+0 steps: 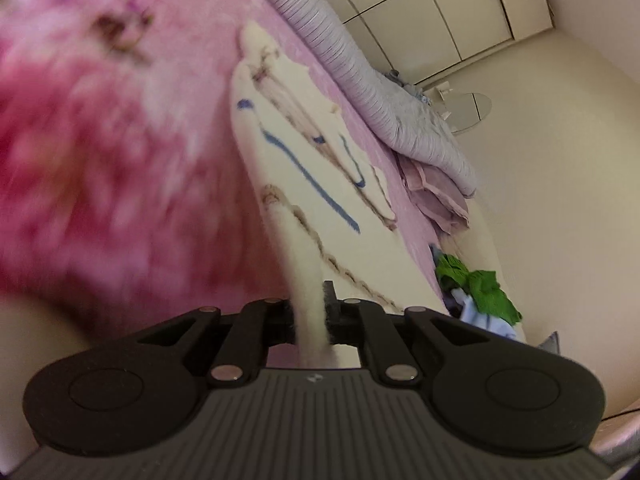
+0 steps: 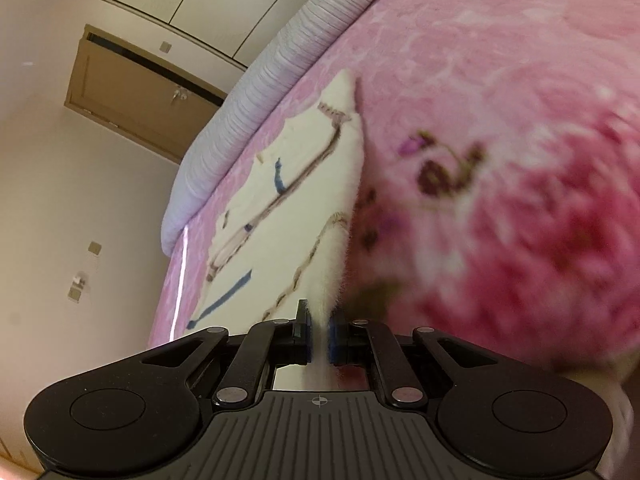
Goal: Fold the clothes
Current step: 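Close both grippers on the sweater side edge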
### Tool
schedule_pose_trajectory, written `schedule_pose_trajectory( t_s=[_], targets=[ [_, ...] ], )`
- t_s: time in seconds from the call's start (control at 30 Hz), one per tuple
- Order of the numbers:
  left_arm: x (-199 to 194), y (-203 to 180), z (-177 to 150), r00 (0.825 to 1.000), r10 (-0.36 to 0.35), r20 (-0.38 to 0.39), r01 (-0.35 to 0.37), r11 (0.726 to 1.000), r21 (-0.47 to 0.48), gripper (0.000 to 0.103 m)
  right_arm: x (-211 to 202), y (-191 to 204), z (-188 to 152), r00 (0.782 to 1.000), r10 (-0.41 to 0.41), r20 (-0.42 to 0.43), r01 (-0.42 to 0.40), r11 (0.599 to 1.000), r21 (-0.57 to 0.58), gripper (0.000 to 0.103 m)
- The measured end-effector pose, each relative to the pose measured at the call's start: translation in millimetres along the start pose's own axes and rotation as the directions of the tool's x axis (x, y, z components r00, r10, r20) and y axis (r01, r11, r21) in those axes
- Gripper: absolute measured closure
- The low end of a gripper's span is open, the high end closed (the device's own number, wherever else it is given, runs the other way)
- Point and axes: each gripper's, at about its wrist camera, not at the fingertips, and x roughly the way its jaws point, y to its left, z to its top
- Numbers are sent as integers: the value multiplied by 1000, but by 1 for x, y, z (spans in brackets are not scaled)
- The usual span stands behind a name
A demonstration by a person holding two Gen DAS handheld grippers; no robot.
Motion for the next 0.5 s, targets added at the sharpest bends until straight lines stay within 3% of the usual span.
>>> schedule_pose_trajectory(
  t_s=[0.27, 0.5],
  targets=[
    [-47, 3, -59, 999, 9, -52, -13, 996, -83, 99, -46, -12, -58, 998, -19, -61, 23, 997, 76, 97],
    [-39, -37, 5, 998, -67, -18, 67, 997, 26, 98, -44, 27, -13, 999, 37, -6, -37, 997, -66, 97]
  ],
)
